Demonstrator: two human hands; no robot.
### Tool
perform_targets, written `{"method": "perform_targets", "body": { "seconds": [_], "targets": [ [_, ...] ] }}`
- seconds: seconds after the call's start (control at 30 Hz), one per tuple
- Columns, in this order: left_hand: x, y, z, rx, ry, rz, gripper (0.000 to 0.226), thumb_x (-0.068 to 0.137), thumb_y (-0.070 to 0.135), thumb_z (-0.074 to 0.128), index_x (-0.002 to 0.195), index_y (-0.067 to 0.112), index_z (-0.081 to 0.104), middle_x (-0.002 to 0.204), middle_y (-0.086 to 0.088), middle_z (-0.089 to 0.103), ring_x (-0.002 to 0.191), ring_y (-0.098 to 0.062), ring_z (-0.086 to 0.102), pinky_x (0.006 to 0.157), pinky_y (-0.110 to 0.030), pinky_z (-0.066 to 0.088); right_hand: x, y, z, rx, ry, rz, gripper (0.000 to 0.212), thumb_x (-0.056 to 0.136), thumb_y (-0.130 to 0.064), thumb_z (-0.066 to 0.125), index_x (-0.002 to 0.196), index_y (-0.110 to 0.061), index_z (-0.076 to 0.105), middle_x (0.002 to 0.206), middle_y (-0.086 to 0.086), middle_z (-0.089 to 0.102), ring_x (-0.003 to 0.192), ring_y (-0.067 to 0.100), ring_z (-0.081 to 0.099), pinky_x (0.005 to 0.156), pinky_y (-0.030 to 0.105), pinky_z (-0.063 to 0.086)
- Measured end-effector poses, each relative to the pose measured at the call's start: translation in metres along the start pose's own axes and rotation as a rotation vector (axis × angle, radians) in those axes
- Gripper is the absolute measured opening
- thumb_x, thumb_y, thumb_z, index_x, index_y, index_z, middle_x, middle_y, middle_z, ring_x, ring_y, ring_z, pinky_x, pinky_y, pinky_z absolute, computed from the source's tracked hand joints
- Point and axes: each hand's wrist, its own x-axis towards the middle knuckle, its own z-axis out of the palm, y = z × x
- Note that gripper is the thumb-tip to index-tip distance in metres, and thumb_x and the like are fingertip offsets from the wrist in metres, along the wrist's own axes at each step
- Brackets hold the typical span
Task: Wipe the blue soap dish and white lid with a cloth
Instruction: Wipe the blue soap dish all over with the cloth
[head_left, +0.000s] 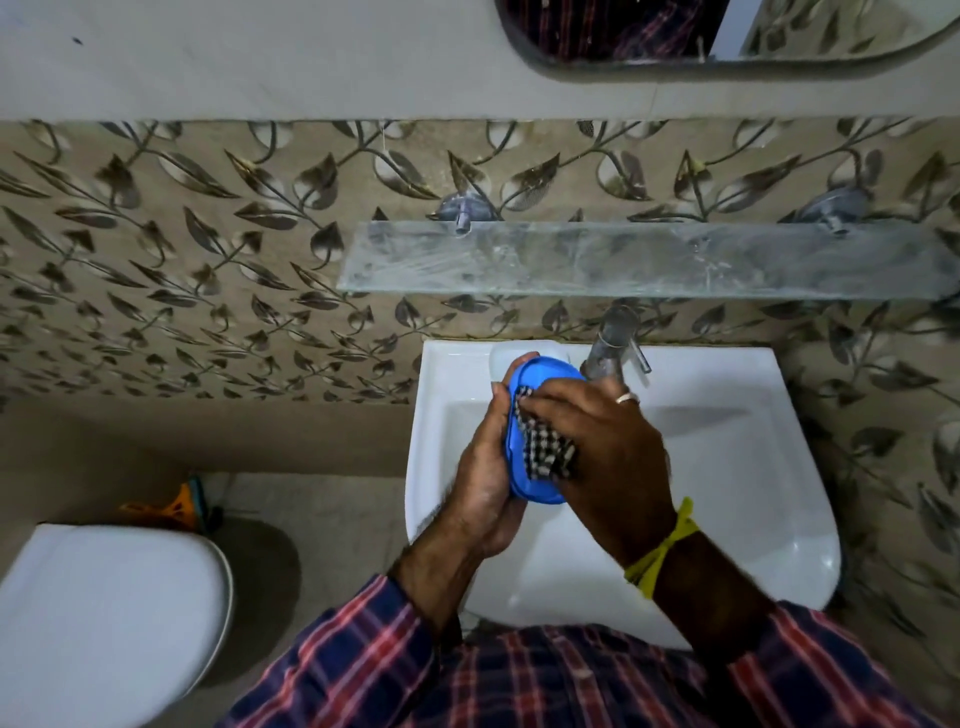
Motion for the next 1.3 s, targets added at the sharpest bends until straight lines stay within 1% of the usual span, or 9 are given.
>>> {"method": "perform_targets", "body": {
  "seconds": [0.2, 0.4, 0.57, 0.7, 0.8, 0.93, 1.1, 1.2, 1.3],
  "targets": [
    [0.001, 0.008, 0.0, -0.084, -0.103, -0.02, 0.086, 0.094, 0.072, 0.025, 0.11, 0.001, 0.07, 0.098, -0.01, 0.075, 0.088, -0.019, 0.075, 0.07, -0.026, 0.06, -0.009, -0.007, 0.0, 0.002, -0.016, -0.139, 0.024, 0.086, -0.012, 0.06, 0.105, -0.004, 0.073, 0.109, 0.01, 0.071, 0.095, 0.021, 0.053, 0.089, 0.032, 0.046],
    [0.007, 0.007, 0.0, -0.058, -0.113, -0.024, 0.086, 0.09, 0.076, 0.033, 0.107, 0.001, 0.073, 0.1, -0.011, 0.073, 0.088, -0.018, 0.074, 0.077, -0.025, 0.06, -0.005, -0.007, 0.003, 0.028, -0.014, -0.083, 0.026, 0.078, -0.007, 0.07, 0.104, -0.009, 0.074, 0.108, 0.005, 0.072, 0.091, 0.024, 0.059, 0.086, 0.032, 0.05],
    [0.006, 0.011, -0.004, -0.099, -0.183, -0.063, 0.1, 0.08, 0.085, 0.041, 0.128, -0.002, 0.054, 0.106, -0.016, 0.063, 0.089, -0.021, 0.068, 0.077, -0.027, 0.059, -0.014, -0.007, -0.002, 0.028, -0.02, -0.167, 0.02, 0.085, -0.014, 0.063, 0.097, -0.006, 0.077, 0.103, 0.006, 0.075, 0.095, 0.016, 0.052, 0.09, 0.022, 0.041],
    [0.006, 0.016, -0.006, -0.081, -0.193, -0.069, 0.097, 0.084, 0.085, 0.032, 0.116, -0.002, 0.063, 0.097, -0.013, 0.069, 0.084, -0.019, 0.07, 0.075, -0.025, 0.058, -0.013, -0.014, 0.002, 0.072, -0.011, -0.174, 0.018, 0.08, -0.005, 0.071, 0.097, -0.002, 0.075, 0.102, 0.009, 0.074, 0.095, 0.017, 0.058, 0.096, 0.013, 0.038],
    [0.008, 0.02, -0.014, -0.067, -0.12, -0.002, 0.103, 0.083, 0.081, 0.046, 0.135, -0.006, 0.054, 0.123, -0.024, 0.059, 0.101, -0.027, 0.066, 0.091, -0.034, 0.054, -0.021, -0.007, -0.005, 0.049, -0.054, -0.224, 0.018, 0.084, -0.009, 0.067, 0.1, -0.009, 0.076, 0.106, 0.003, 0.074, 0.09, 0.026, 0.064, 0.088, 0.025, 0.048],
    [0.006, 0.017, -0.01, -0.147, -0.066, 0.006, 0.094, 0.088, 0.071, 0.049, 0.137, -0.008, 0.052, 0.131, -0.028, 0.056, 0.107, -0.03, 0.065, 0.106, -0.04, 0.046, -0.006, -0.001, -0.004, 0.003, -0.021, -0.13, 0.019, 0.078, -0.01, 0.074, 0.097, -0.014, 0.077, 0.104, 0.0, 0.075, 0.085, 0.03, 0.063, 0.091, 0.019, 0.04],
    [0.009, 0.025, -0.014, -0.136, -0.052, 0.048, 0.095, 0.09, 0.073, 0.044, 0.141, -0.007, 0.048, 0.126, -0.027, 0.06, 0.111, -0.033, 0.062, 0.091, -0.038, 0.058, -0.018, -0.002, -0.006, -0.007, -0.057, -0.205, 0.021, 0.079, -0.004, 0.074, 0.098, -0.014, 0.077, 0.106, -0.001, 0.074, 0.083, 0.028, 0.058, 0.08, 0.019, 0.039],
    [0.002, 0.02, -0.006, -0.179, -0.04, 0.024, 0.091, 0.087, 0.067, 0.051, 0.141, -0.006, 0.049, 0.138, -0.03, 0.055, 0.119, -0.034, 0.06, 0.103, -0.04, 0.053, -0.007, -0.001, -0.005, -0.006, -0.009, -0.105, 0.02, 0.078, -0.01, 0.07, 0.096, -0.014, 0.077, 0.105, -0.001, 0.074, 0.087, 0.027, 0.06, 0.085, 0.017, 0.039],
    [0.002, 0.021, -0.013, -0.142, -0.043, 0.037, 0.087, 0.092, 0.069, 0.043, 0.136, -0.005, 0.055, 0.129, -0.026, 0.06, 0.11, -0.031, 0.064, 0.102, -0.039, 0.05, -0.012, -0.004, -0.004, -0.029, -0.038, -0.176, 0.02, 0.079, -0.01, 0.074, 0.099, -0.013, 0.076, 0.107, 0.001, 0.074, 0.09, 0.027, 0.057, 0.086, 0.024, 0.043]
  ]
}}
